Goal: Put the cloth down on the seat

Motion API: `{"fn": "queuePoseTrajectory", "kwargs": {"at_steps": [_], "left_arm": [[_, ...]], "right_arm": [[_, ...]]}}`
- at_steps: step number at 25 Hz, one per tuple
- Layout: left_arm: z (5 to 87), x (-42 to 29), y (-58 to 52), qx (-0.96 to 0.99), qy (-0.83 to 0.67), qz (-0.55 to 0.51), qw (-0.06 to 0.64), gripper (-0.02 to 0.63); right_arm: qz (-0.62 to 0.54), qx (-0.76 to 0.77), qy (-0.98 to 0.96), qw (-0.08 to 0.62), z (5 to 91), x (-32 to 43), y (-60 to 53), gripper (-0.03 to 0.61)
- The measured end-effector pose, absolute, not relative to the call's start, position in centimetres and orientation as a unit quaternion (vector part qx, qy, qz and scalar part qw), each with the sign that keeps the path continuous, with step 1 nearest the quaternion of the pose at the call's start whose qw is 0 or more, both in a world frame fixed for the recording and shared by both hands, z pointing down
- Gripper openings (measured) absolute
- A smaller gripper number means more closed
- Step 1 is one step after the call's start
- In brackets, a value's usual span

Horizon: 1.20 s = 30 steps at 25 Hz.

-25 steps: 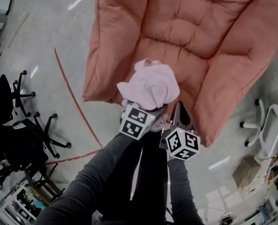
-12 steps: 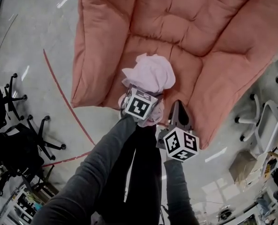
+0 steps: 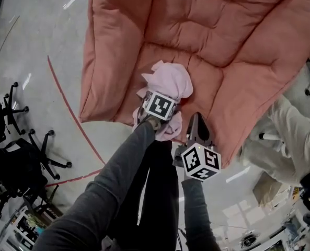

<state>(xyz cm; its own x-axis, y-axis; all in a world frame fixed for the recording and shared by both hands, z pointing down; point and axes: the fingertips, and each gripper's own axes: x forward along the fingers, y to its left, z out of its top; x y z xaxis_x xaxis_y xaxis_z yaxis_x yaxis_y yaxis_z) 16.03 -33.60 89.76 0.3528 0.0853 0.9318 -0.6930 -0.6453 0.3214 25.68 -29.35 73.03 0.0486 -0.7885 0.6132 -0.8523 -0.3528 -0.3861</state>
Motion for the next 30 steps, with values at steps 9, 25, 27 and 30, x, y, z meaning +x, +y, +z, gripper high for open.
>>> {"fn": "queuePoseTrajectory", "kwargs": {"at_steps": [9,25,27,30], "left_arm": [[88.7,15.4,-33.5,0.753,-0.223,0.496,0.371,0.493],[84.4,12.4,-32.7,0.742,-0.294,0.392,0.457,0.494],[83.3,11.9,-32.5,0.746,-0.298,0.387,0.453,0.492],[81.3,11.3,-31.8,0.759,-0.299,0.371,0.444,0.492]], "right_arm": [[0.391,0.727,-0.563,0.036,72.2,25.7,-28.9,0.011],[0.403,0.726,-0.556,0.036,69.6,24.9,-25.8,0.011],[0.402,0.724,-0.560,0.036,69.1,24.7,-25.8,0.011],[0.404,0.724,-0.558,0.036,68.5,24.7,-25.7,0.011]]}}
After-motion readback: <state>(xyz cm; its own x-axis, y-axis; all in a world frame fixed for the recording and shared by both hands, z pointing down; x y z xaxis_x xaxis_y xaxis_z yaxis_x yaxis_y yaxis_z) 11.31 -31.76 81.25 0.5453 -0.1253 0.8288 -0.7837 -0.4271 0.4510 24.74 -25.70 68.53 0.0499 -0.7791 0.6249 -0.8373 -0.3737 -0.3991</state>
